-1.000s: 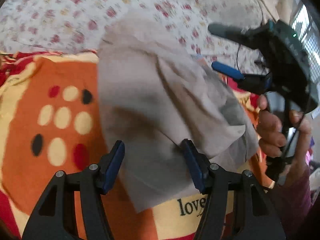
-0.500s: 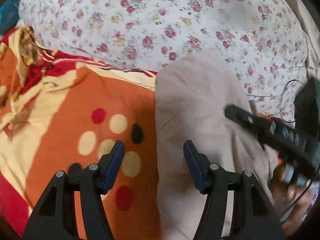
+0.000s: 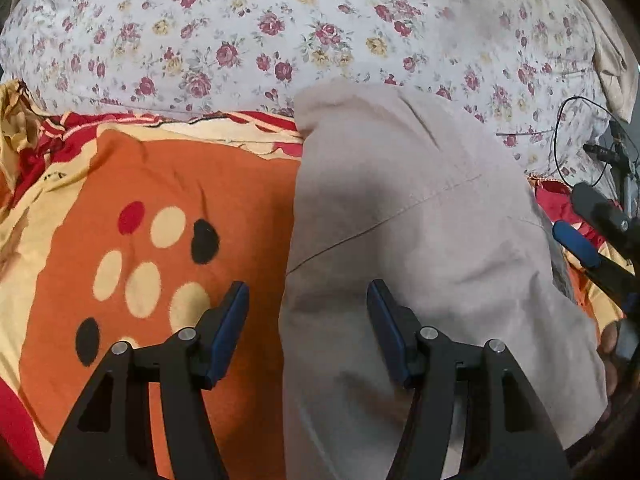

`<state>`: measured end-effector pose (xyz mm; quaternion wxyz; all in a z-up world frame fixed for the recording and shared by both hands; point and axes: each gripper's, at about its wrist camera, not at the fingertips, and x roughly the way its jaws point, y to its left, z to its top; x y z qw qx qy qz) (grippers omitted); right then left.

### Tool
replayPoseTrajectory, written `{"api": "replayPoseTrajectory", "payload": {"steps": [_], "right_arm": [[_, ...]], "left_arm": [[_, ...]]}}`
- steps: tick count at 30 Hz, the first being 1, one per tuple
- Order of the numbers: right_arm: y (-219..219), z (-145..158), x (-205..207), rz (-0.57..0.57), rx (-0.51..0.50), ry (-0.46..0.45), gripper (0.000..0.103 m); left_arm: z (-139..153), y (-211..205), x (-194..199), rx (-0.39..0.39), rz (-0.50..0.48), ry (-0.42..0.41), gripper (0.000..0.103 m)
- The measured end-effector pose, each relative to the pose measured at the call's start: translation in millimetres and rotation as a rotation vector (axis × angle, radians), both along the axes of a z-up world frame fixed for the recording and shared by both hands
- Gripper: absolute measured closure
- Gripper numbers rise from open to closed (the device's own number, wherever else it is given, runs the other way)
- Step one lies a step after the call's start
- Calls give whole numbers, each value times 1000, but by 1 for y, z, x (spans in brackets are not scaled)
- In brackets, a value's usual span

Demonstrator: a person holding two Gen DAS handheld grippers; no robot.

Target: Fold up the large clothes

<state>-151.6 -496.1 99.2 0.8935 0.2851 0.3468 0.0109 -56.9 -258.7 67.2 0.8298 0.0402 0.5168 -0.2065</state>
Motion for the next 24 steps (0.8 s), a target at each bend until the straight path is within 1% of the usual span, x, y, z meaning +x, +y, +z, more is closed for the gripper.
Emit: {"api": "replayPoseTrajectory", "payload": {"steps": [1, 2, 4, 5, 6, 7, 8, 9, 10, 12, 14, 16, 17, 18, 20, 21, 22, 23, 24], "right_arm": [[0, -1, 6, 11, -1, 12, 14], [1, -5, 15, 35, 12, 43, 14], [8, -20, 33, 82, 58, 95, 14], [12, -24, 39, 102, 68, 107, 15], [18, -30, 45, 124, 58, 130, 27], [26, -34, 50, 140, 33, 150, 42], [31, -35, 51, 146, 22, 152, 74], [32, -33, 48, 148, 18, 136, 82], [34, -30, 44, 149, 11, 112, 86], [37, -18, 33, 165, -14, 72, 90], [33, -1, 18, 162, -19, 29, 90], [21, 15, 1, 142, -11, -17, 91], [13, 23, -9, 123, -9, -37, 91], [5, 27, -18, 96, -30, -42, 91], [-6, 24, -21, 51, -100, -9, 91], [-14, 15, -19, 8, -164, 36, 91], [-21, 4, -15, -23, -205, 81, 91], [-28, -7, -11, -41, -210, 120, 91], [-36, -21, -7, -50, -187, 161, 89]], "left_arm": [[-1, 0, 1, -4, 3, 5, 43], [-2, 1, 1, -7, 5, 8, 43], [-3, 1, -1, -4, 8, 1, 43], [-3, 1, -1, 0, 9, -3, 43], [-2, 0, -4, 7, 7, -9, 43], [-1, -1, -4, 15, 6, -13, 43], [0, -1, -5, 27, 4, -14, 43], [2, -1, -5, 35, 1, -17, 43], [5, -1, -6, 36, -3, -17, 43], [14, -3, -7, 26, -18, -17, 43], [27, -5, -11, 4, -26, -45, 43], [39, -9, -16, -30, -30, -74, 43], [42, -12, -18, -47, -34, -77, 42], [41, -17, -19, -59, -42, -69, 40], [33, -29, -21, -45, -66, -41, 37], [25, -39, -22, -14, -87, -29, 37], [17, -48, -24, 13, -109, -23, 33], [11, -53, -25, 31, -118, -24, 33], [6, -57, -26, 49, -113, -32, 33]]}}
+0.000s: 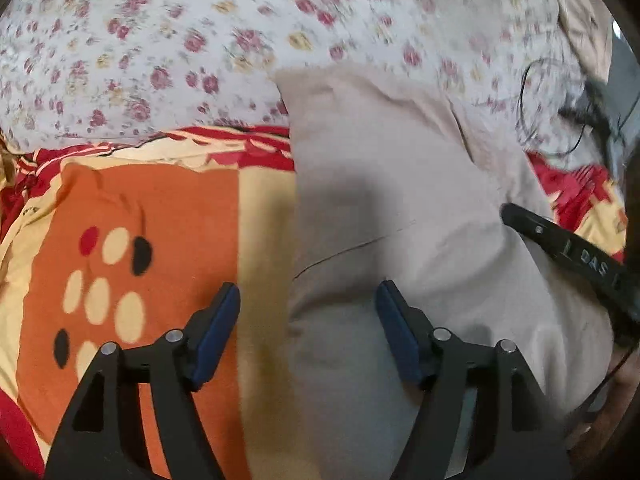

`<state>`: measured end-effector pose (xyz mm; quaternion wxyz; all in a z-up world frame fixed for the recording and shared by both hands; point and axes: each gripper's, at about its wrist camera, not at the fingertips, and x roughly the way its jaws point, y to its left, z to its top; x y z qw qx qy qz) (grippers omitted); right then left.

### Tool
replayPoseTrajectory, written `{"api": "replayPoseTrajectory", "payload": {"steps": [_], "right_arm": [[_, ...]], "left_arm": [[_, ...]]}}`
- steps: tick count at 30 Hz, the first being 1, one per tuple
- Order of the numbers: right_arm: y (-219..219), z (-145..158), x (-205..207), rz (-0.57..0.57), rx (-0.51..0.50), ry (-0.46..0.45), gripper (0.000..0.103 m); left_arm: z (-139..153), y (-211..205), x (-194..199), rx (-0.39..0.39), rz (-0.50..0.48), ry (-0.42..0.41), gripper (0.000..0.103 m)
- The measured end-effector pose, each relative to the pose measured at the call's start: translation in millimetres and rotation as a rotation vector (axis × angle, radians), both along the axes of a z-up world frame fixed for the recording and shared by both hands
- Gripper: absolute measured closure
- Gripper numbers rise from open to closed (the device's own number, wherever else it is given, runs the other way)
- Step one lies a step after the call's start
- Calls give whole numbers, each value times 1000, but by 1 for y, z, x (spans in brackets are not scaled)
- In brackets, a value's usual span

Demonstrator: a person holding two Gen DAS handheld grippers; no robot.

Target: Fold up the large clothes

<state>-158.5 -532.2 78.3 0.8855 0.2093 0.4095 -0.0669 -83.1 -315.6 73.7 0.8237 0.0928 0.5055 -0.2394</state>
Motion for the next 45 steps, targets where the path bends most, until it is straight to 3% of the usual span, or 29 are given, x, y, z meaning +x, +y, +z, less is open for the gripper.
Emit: {"api": "replayPoseTrajectory", "payload": {"steps": [2, 5, 9, 17, 21, 25, 28, 31, 34, 39, 42, 44, 45], "right_arm": [[-11, -11, 1, -8, 46, 16, 80], [-12, 9, -11, -27, -40, -19, 73], [3, 34, -16, -3, -150, -1, 73], [38, 62, -12, 101, -191, -21, 73], [46, 45, 1, 135, -239, 44, 76], [27, 3, 16, 95, -238, 140, 80], [15, -15, 17, 75, -203, 142, 79], [11, -7, 11, 57, -201, 142, 78], [8, 22, -16, 54, -172, 96, 72], [35, 49, -59, 145, -184, 45, 68], [48, 28, -74, 189, -202, 108, 71], [53, -5, -76, 199, -247, 208, 72], [53, -15, -78, 196, -267, 216, 72]], "left_arm": [[-3, -2, -2, 2, 12, -3, 33], [-4, -4, -2, 8, 6, -11, 33], [-6, -7, -5, 25, -4, -33, 33], [13, -5, -16, 31, -7, -97, 33], [1, -8, -14, 34, -5, -54, 33], [-12, -8, -15, 21, 8, -67, 29], [-15, -11, -19, 30, 8, -88, 29], [-9, -12, -25, 58, -17, -104, 29], [0, -2, -34, 39, -31, -100, 29], [-1, 15, -55, 20, -44, -105, 29], [-9, 22, -59, -14, -13, -84, 28], [-14, 24, -63, -28, -8, -77, 28], [-17, 23, -65, -22, -19, -78, 28]]}}
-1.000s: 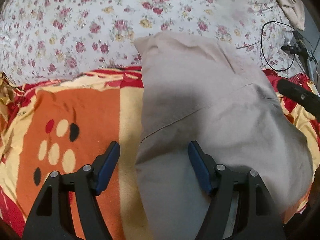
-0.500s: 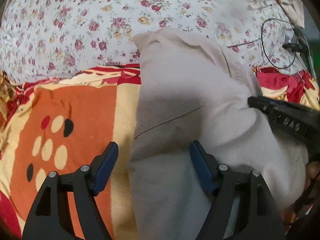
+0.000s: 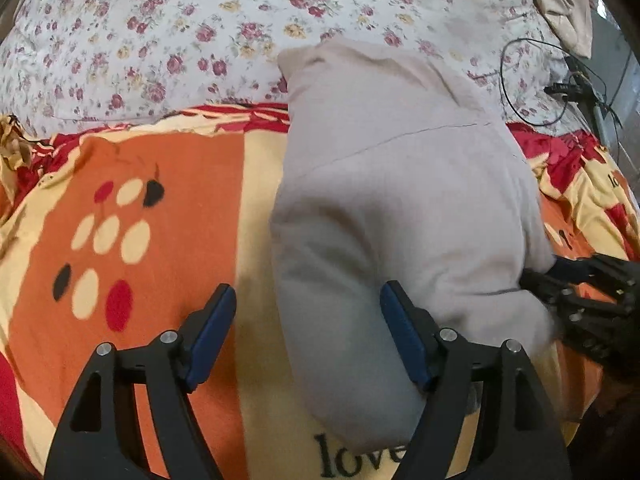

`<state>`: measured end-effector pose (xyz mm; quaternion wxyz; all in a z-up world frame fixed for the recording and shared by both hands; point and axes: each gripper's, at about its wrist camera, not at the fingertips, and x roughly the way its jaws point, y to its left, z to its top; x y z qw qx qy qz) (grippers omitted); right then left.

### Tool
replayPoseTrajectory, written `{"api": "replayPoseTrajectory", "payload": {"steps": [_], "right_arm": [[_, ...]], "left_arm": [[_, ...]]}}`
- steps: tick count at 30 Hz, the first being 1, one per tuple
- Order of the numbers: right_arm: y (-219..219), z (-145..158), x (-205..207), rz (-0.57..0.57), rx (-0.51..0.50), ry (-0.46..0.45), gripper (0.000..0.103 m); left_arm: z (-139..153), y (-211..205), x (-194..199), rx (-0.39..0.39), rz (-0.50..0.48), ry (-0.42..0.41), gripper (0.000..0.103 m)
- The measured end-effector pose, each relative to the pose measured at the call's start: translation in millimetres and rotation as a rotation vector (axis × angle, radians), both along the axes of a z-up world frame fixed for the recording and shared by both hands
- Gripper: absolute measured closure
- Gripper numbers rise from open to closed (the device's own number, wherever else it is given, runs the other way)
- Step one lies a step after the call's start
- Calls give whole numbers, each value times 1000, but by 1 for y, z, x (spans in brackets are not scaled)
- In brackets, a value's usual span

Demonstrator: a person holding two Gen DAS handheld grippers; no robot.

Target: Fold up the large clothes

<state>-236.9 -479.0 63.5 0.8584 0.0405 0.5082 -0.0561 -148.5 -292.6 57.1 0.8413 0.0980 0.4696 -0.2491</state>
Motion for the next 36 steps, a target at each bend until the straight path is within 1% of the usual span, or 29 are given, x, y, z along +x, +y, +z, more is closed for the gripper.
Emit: {"api": "replayPoseTrajectory", "payload": {"steps": [1, 3, 4, 6, 7, 9, 10, 12, 13, 14, 15, 16, 17, 18, 20, 22, 24, 25, 27, 28, 29, 30, 31, 32, 33, 34, 35, 36], "right_arm": [[1, -6, -4, 2, -14, -25, 72], [0, 0, -7, -10, -9, -29, 72], [-2, 5, -9, -19, 5, -34, 71], [-12, 21, -14, -48, 64, -89, 65], [-18, 29, -17, -70, 97, -122, 62], [-27, 37, -15, -100, 134, -163, 40], [-32, 38, -11, -125, 143, -182, 36], [-34, 35, -1, -137, 152, -182, 35], [-35, 31, 10, -134, 176, -169, 35], [-37, 29, 17, -134, 193, -161, 36], [-39, 26, 22, -137, 207, -157, 34], [-43, 23, 30, -148, 214, -162, 31], [-46, 20, 33, -160, 213, -167, 21], [-49, 18, 38, -171, 214, -172, 17], [-52, 14, 41, -164, 244, -171, 18], [-52, 14, 40, -154, 264, -177, 18], [-49, 18, 38, -170, 205, -178, 18], [-46, 25, 33, -184, 155, -193, 18], [-43, 36, 22, -171, 151, -238, 18], [-40, 39, 16, -152, 179, -250, 17], [-38, 37, 15, -135, 199, -236, 20], [-34, 32, 17, -112, 212, -201, 30], [-28, 20, 24, -79, 203, -134, 48], [-23, 14, 28, -57, 203, -121, 86], [-21, 14, 29, -57, 196, -132, 88], [-19, 17, 29, -49, 168, -142, 90], [-19, 26, 27, -30, 150, -163, 93], [-23, 33, 24, -32, 156, -188, 94]], "left_arm": [[1, -1, -2, 8, -9, -6, 28], [8, -2, -1, 30, -38, 5, 28], [12, -2, 1, 28, -44, 17, 28], [23, 4, 6, -12, -37, 25, 28], [26, 7, 7, -33, -31, 24, 28], [28, 9, 15, -61, -21, 42, 28], [27, 9, 19, -62, -15, 60, 28], [23, 10, 26, -64, -3, 86, 28], [21, 10, 29, -70, 3, 94, 28], [19, 11, 33, -80, 8, 102, 28], [17, 12, 37, -97, 17, 115, 28], [15, 13, 41, -112, 25, 128, 27], [11, 12, 46, -128, 29, 152, 21], [6, 11, 51, -137, 26, 184, 19], [-5, 5, 58, -136, 14, 236, 19], [-13, 1, 62, -146, 8, 254, 19], [-15, 0, 64, -162, 14, 260, 19], [-15, 1, 66, -171, 17, 265, 19], [-14, 2, 66, -180, 15, 270, 19], [-14, 1, 66, -177, 10, 263, 19], [-14, 0, 67, -174, 8, 257, 19], [-14, -1, 68, -170, 7, 251, 19], [-13, -2, 68, -171, 7, 250, 19], [-12, -3, 68, -172, 7, 253, 19], [-10, -3, 68, -173, 4, 255, 19], [-7, -2, 67, -178, -3, 252, 19], [-5, -1, 66, -182, -9, 247, 19], [-2, -1, 65, -184, -19, 235, 19]]}}
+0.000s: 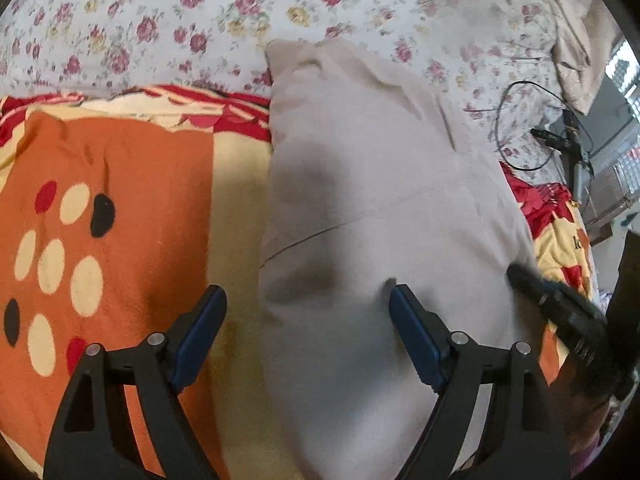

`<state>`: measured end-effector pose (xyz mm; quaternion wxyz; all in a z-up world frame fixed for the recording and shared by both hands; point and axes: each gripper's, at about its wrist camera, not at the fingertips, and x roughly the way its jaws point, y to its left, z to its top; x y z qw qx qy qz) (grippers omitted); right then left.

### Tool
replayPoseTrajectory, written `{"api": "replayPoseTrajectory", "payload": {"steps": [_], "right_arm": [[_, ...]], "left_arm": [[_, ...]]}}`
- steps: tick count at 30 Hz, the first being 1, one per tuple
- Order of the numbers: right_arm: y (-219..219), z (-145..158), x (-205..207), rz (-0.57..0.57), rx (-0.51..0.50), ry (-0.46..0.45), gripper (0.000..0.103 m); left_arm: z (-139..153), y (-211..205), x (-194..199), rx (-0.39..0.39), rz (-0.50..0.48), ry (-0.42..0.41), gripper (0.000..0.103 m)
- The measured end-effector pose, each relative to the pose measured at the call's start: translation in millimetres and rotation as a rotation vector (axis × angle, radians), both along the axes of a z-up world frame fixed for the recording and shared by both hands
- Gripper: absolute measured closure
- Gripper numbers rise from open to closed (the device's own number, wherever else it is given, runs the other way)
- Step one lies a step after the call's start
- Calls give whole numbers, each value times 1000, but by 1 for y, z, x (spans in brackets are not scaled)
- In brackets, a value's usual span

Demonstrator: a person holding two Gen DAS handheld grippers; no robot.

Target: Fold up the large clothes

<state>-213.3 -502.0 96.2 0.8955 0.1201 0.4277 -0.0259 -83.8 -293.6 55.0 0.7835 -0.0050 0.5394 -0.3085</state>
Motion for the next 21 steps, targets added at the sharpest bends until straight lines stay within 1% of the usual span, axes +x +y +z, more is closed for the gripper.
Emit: {"api": "replayPoseTrajectory", "payload": {"steps": [1, 2, 4, 5, 7, 8, 9, 10, 11, 12, 13, 14, 15, 16, 17, 18, 19, 20, 21], "right_arm": [[-6, 4, -3, -16, 11, -21, 94], [-13, 1, -4, -44, -2, -14, 94], [-20, -18, 0, -76, -31, 44, 94], [-20, -23, 0, -72, -28, 51, 93], [-21, -20, -5, -69, -16, 16, 82], [-25, -14, -8, -82, 11, -14, 64], [-31, -9, -10, -100, 25, -28, 29], [-38, -6, -10, -127, 42, -49, 17], [-42, -6, -8, -126, 62, -59, 12], [-45, -11, -2, -100, 102, -49, 12], [-50, -20, 10, -68, 157, -11, 13], [-52, -29, 17, -60, 191, 13, 15], [-54, -38, 24, -57, 220, 36, 21], [-56, -48, 30, -49, 271, 52, 28], [-58, -52, 31, -35, 339, 42, 54], [-60, -51, 31, -34, 398, 22, 63], [-58, -45, 27, -55, 395, -7, 68], [-53, -39, 26, -58, 367, -19, 71], [-45, -29, 24, -48, 331, -34, 73]], "left_arm": [[0, -1, -1, 3, -9, -10, 17], [-1, -2, -1, 2, -19, -10, 15], [-5, -6, 0, -12, -32, 5, 15], [-8, -8, 0, -13, -33, 13, 15], [-12, -12, 0, -24, -44, 32, 15], [-15, -14, 0, -30, -49, 43, 15], [-17, -17, 0, -32, -53, 54, 14], [-19, -18, 1, -36, -53, 62, 14], [-21, -20, 2, -47, -52, 71, 13], [-23, -22, 3, -59, -49, 83, 12], [-24, -23, 3, -66, -45, 92, 11], [-25, -24, 4, -69, -43, 95, 11], [-24, -26, 4, -67, -50, 89, 11], [-22, -28, 4, -69, -62, 78, 22], [-18, -27, 2, -94, -84, 65, 44], [-14, -26, 1, -111, -94, 60, 49], [-8, -24, 1, -117, -89, 53, 61], [-2, -21, 0, -121, -90, 47, 73], [6, -18, -1, -125, -98, 34, 78]]}}
